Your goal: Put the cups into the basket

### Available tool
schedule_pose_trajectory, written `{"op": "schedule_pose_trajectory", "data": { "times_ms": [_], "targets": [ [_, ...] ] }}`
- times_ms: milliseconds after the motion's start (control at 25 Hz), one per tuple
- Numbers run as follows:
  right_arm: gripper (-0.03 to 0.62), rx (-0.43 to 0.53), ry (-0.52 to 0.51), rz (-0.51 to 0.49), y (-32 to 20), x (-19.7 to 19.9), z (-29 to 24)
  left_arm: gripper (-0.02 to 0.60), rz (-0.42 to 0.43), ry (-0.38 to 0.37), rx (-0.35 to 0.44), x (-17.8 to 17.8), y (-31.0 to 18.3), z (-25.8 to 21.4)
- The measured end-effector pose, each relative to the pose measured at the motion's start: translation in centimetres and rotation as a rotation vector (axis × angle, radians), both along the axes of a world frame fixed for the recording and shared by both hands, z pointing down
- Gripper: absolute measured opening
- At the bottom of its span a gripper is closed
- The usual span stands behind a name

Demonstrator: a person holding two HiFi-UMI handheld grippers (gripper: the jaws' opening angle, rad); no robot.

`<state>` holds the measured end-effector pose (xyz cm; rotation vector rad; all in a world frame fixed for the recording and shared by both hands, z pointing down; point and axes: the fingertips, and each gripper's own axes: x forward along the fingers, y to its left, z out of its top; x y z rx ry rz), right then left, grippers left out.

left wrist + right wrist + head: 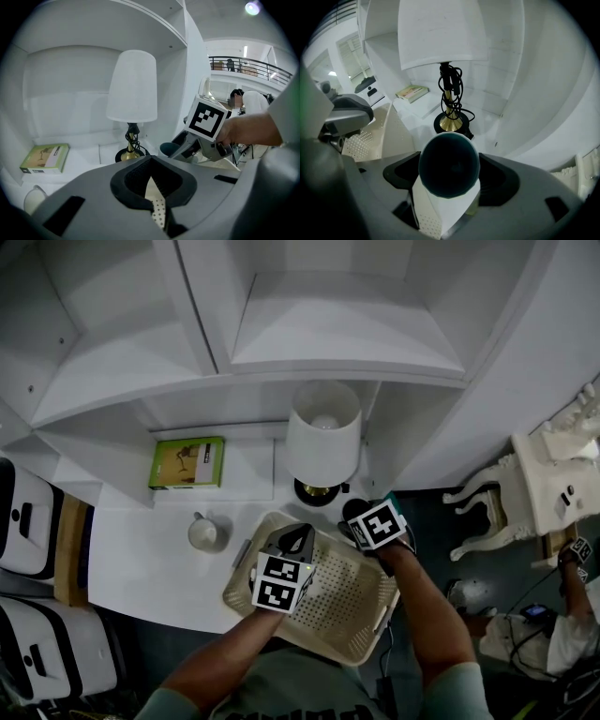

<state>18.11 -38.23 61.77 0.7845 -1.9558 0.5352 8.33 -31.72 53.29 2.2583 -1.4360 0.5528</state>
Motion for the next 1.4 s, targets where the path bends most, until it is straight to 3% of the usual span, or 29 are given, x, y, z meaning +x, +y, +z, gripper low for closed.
{"op": "schedule_pose_trajectory", "data": {
  "times_ms": [440, 920, 1400],
  "targets": [
    [0.382, 0.117, -0.068, 0.087, 1.1, 1.5, -7.5, 0.008, 0.075, 0.020, 0.031, 1.4, 1.2, -1.4],
    [0.382, 0.216, -0.118, 0.132, 7.3, 1.9, -14.2, 0.008, 0.165, 0.042, 0.072, 2.6, 4.2, -3.5],
    [0.382, 0.192, -0.100, 0.186, 14.8, 2.1, -13.3, 0.008, 0.236, 0.048, 0.068, 2.7, 8.3, -3.1]
  ]
}}
